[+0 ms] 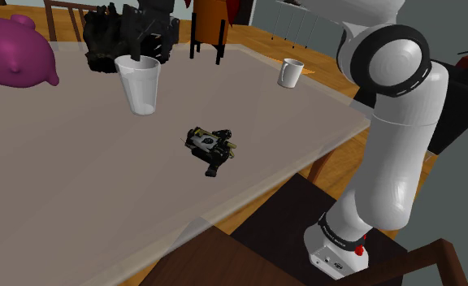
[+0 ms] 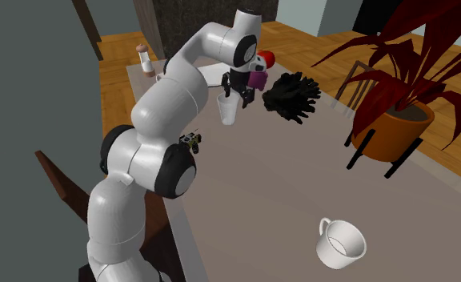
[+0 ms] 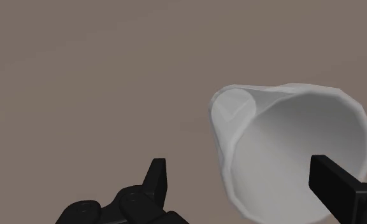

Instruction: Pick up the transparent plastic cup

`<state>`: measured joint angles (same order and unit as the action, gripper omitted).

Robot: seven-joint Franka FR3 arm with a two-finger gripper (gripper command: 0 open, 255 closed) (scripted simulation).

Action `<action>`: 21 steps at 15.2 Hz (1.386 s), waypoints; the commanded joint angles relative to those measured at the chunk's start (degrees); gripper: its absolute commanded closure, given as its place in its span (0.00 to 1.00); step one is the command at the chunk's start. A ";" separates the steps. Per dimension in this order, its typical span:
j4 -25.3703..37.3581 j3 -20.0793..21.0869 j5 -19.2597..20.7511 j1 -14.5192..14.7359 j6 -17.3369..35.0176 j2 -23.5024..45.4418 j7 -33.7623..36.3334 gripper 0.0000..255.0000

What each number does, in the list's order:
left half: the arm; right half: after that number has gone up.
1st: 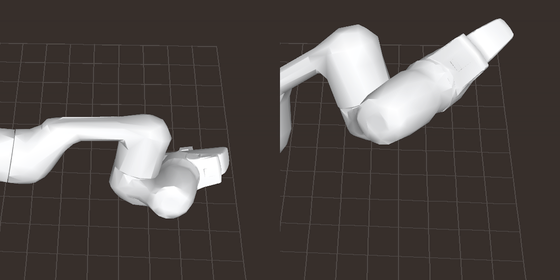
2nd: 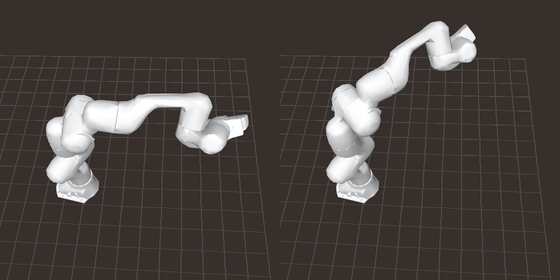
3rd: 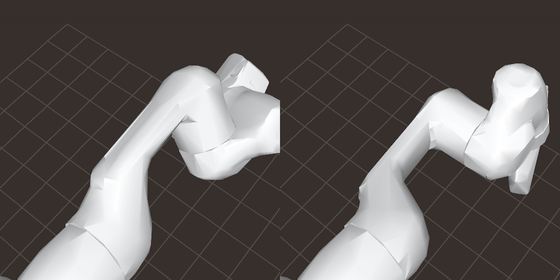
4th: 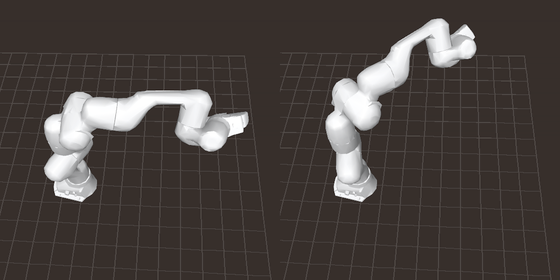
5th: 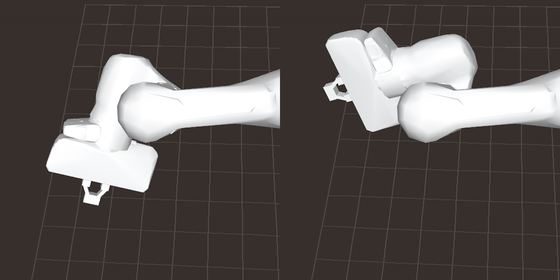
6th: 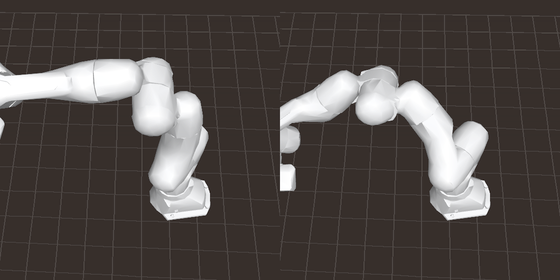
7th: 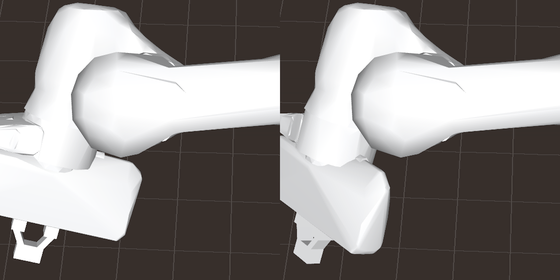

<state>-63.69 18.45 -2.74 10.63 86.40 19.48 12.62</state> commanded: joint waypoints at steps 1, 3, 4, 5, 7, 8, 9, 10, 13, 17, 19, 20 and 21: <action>-2.55 -0.03 -0.27 -0.30 1.86 -0.72 -0.33 0.00; -5.35 -0.07 -0.55 -0.60 3.82 -1.56 -0.66 0.00; -7.41 -0.09 -0.74 -0.80 5.31 -2.12 -0.90 0.00; -7.41 -0.09 -0.74 -0.79 5.31 -2.12 -0.90 0.00; -7.45 -0.09 -0.75 -0.79 5.34 -2.13 -0.90 1.00; -7.42 -0.10 -0.74 -0.80 5.33 -2.11 -0.92 1.00; -7.43 -0.10 -0.74 -0.80 5.33 -2.12 -0.91 1.00; -7.44 -0.10 -0.75 -0.80 5.34 -2.13 -0.91 1.00; -7.46 -0.10 -0.75 -0.80 5.34 -2.14 -0.91 1.00; -6.14 -0.08 -0.63 -0.68 4.38 -1.79 -0.75 1.00; -3.38 -0.04 -0.36 -0.40 2.43 -0.97 -0.42 1.00; -1.92 -0.02 -0.21 -0.24 1.43 -0.52 -0.25 1.00; -0.40 0.00 -0.05 -0.07 0.40 -0.03 -0.08 1.00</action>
<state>-65.81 18.43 -2.96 10.37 88.01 18.95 12.32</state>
